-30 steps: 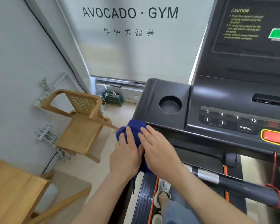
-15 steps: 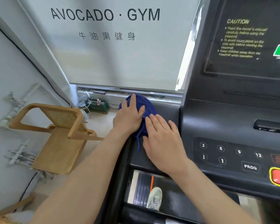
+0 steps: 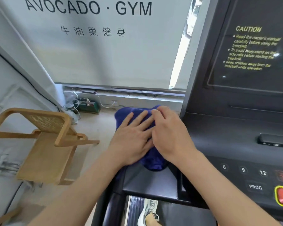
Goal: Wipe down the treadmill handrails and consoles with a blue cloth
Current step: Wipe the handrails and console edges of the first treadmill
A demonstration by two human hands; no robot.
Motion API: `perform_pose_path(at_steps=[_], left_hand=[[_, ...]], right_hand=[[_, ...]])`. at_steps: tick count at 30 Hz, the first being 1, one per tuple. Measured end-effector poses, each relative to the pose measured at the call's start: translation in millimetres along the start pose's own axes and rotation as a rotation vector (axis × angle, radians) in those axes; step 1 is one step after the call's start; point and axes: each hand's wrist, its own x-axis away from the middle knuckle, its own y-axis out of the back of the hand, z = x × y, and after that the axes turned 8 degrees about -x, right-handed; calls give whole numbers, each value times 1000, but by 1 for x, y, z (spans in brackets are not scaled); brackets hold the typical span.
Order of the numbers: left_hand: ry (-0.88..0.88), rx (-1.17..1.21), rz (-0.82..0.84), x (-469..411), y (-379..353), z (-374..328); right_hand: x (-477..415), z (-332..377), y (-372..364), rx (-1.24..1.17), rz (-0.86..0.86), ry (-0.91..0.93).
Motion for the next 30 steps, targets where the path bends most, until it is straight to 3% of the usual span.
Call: perform_pose_path(at_steps=[4,7,13,16,19,21,23,26,30], left_hand=[[22,-49,33,-17,-2,-6],[50,-61,197,-66,-3,-17],[21,-171,201,-49,-8,-49],[0,-31,132,-6,-1,-63],[-55,236,41,43,5,-58],[102,451,-78,73,9,-42],[362,484,-237,91,2,-23],[617,510,-183,96,-12,-15],[707,641,-181,93,-17,-27]], right_hand=[[-2,1,1,111,214,-48],[-5,2,13,105,197,-100],[-31,-2,20,-115,164,-262],[-47,-9,6,-103,278,-295],[-39,-12,-15,152,277,-175],[-21,-11,-27,252,218,-103],[-1,-6,-32,290,229,-66],[39,16,-33,250,216,-22],[116,55,-39,162,219,77]])
